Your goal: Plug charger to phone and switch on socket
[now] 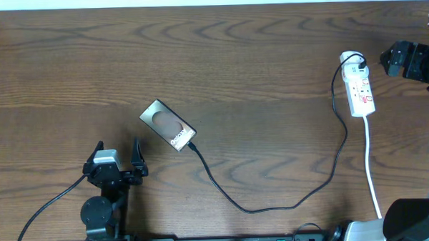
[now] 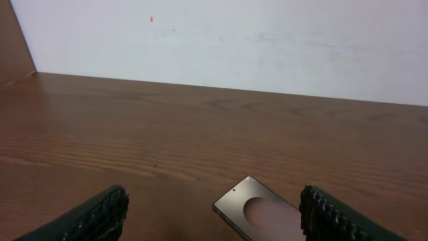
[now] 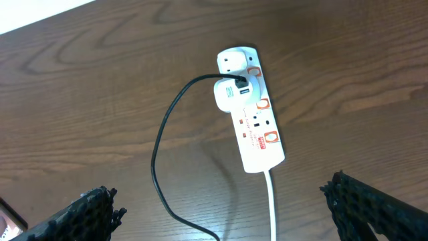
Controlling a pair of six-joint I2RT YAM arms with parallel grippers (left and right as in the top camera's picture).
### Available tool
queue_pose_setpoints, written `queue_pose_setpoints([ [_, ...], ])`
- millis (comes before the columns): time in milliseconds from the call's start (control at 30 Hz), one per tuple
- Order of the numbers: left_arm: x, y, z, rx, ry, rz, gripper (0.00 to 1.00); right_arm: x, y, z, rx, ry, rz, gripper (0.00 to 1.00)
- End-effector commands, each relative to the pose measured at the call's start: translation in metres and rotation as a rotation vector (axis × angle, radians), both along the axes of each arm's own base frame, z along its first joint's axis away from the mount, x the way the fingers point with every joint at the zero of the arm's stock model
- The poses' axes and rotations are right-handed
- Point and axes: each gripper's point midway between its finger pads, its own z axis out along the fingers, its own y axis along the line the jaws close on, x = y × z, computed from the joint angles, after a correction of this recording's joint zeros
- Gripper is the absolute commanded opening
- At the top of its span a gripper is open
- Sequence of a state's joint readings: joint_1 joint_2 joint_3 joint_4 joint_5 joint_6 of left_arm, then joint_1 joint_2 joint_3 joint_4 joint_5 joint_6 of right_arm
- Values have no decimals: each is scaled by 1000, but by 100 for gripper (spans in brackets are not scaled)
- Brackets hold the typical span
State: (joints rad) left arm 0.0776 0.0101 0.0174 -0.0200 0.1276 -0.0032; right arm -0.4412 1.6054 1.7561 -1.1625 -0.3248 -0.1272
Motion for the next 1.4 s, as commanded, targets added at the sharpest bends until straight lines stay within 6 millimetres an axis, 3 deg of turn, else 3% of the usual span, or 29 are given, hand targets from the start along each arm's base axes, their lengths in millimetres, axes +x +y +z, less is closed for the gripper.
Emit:
queue_pose_setpoints([
  [0, -1, -1, -15, -17, 47, -7, 83, 0, 3, 0, 12, 0, -2, 99],
  [367, -1, -1, -15, -17, 47, -7, 83, -1, 2, 6, -2, -19, -5, 99],
  [500, -1, -1, -15, -17, 47, -7, 83, 20, 41, 46, -104, -314, 115, 99],
  [600, -1, -1, -15, -17, 47, -7, 83, -1, 87, 56, -176, -564, 209, 99],
  [633, -1, -1, -15, -17, 47, -7, 83, -24, 106, 53, -211, -700, 248, 99],
  [867, -1, -1, -15, -17, 47, -7, 83, -101, 124, 5, -315, -1032, 242, 99],
  [967, -1, -1, -15, -17, 47, -7, 83, -114, 117, -9, -279, -1098, 147, 99],
  [1133, -1, -1, -15, -17, 47, -7, 83, -127, 92, -56, -182, -1098, -77, 99],
  [1333, -1, -1, -15, -17, 47, -7, 83, -130, 81, -93, -198, -949, -134, 99],
  [1367, -1, -1, -15, -17, 47, -7, 83, -130, 81, -110, -190, -879, -133, 99],
])
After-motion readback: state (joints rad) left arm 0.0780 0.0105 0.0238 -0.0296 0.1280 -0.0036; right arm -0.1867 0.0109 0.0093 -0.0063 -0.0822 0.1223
